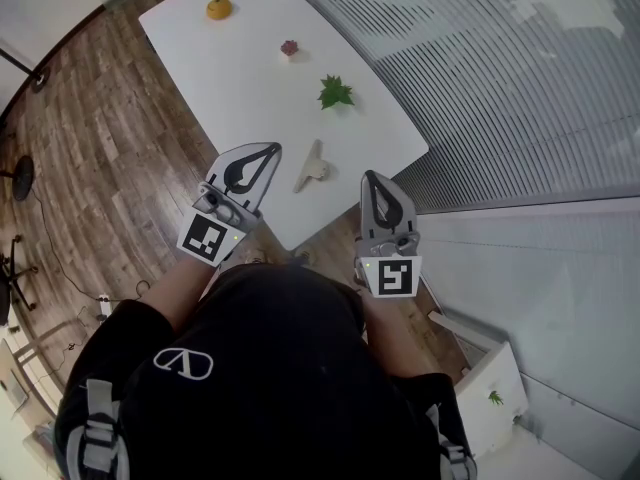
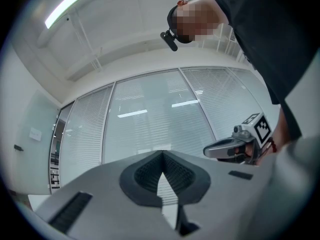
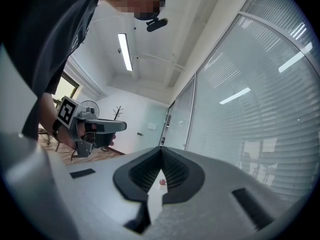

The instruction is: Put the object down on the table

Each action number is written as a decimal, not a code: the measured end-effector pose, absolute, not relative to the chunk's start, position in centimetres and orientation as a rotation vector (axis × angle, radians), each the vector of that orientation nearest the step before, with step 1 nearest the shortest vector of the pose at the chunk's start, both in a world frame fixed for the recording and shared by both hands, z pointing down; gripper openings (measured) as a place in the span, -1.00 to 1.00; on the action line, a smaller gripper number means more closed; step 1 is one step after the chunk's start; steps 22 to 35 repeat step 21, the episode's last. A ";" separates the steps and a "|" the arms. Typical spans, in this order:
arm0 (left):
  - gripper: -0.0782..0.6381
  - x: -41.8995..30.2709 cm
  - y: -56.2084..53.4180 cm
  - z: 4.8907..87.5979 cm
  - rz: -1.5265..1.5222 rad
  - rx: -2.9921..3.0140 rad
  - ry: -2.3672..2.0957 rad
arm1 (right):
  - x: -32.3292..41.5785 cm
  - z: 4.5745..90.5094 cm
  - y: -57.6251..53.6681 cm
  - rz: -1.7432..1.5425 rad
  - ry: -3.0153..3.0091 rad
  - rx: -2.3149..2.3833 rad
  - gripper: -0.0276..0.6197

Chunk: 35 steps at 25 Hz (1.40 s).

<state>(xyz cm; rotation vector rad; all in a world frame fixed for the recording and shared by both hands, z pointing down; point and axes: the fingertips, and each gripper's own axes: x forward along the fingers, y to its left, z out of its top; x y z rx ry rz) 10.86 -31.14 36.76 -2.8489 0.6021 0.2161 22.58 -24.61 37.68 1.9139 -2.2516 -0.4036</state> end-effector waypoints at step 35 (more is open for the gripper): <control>-0.77 10.8 -31.4 36.8 0.211 -2.851 0.616 | 22.9 37.7 -24.4 -0.391 -2.251 1.934 -0.91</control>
